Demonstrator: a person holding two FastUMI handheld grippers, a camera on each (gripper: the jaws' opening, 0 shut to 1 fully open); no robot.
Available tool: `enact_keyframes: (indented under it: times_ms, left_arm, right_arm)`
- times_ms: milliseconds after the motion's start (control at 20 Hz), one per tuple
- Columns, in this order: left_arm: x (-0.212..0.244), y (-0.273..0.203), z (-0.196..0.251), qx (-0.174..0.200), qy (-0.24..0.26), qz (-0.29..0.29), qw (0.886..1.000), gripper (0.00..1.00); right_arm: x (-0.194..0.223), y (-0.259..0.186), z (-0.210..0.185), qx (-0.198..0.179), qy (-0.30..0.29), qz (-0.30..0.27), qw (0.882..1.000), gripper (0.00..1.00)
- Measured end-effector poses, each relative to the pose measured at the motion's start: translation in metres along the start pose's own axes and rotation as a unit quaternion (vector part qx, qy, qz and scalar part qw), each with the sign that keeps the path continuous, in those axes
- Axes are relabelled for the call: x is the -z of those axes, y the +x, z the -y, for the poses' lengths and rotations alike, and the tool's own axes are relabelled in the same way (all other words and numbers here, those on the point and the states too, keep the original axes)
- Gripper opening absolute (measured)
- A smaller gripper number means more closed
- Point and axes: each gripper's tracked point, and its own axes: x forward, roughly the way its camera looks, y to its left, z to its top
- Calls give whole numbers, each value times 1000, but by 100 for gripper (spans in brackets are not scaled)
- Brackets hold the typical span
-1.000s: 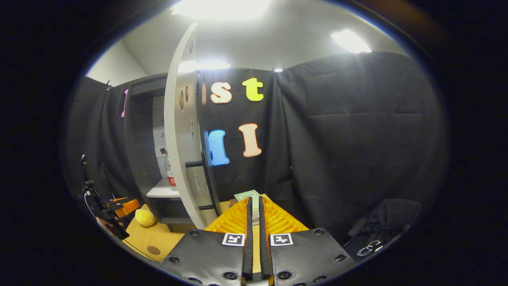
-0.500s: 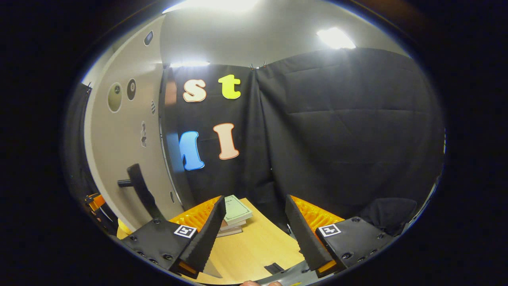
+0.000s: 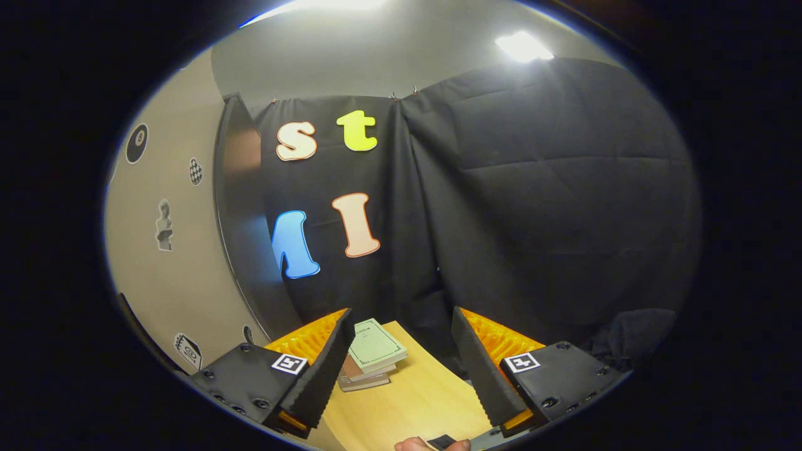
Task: Open the cabinet door with the right hand, grasp the bottle in the cabinet with the left hand and place it on the coaster, then close the cabinet door with the right hand.
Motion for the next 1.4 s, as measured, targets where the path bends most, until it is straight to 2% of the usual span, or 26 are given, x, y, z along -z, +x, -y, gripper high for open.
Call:
enact_keyframes:
  times_ms: [300, 450, 550, 650, 700, 950, 1400]
  left_arm:
    - [9, 61, 6, 0, 12, -8, 1000, 82]
    - [13, 80, -2, -8, 19, -7, 1000, 82]
    - [12, 92, -1, -1, 14, -3, 1000, 82]
    - [15, 101, -3, 1, 16, -1, 1000, 82]
    - [16, 106, -2, 3, 20, -2, 1000, 87]
    - [23, 121, 2, 13, 32, -6, 999, 84]
    - [47, 142, 5, 25, 8, -29, 999, 84]
  right_arm:
    - [6, 26, 13, 12, -7, -7, 1000, 98]
    - [9, 31, 14, 11, -11, -8, 1000, 98]
    - [10, 34, 17, 15, -18, -9, 1000, 98]
    - [13, 37, 20, 23, -24, -16, 999, 98]
    - [14, 38, 21, 27, -28, -20, 999, 98]
    - [11, 46, 18, 24, -18, -16, 999, 98]
    - [15, 52, 25, 35, -21, -18, 999, 98]
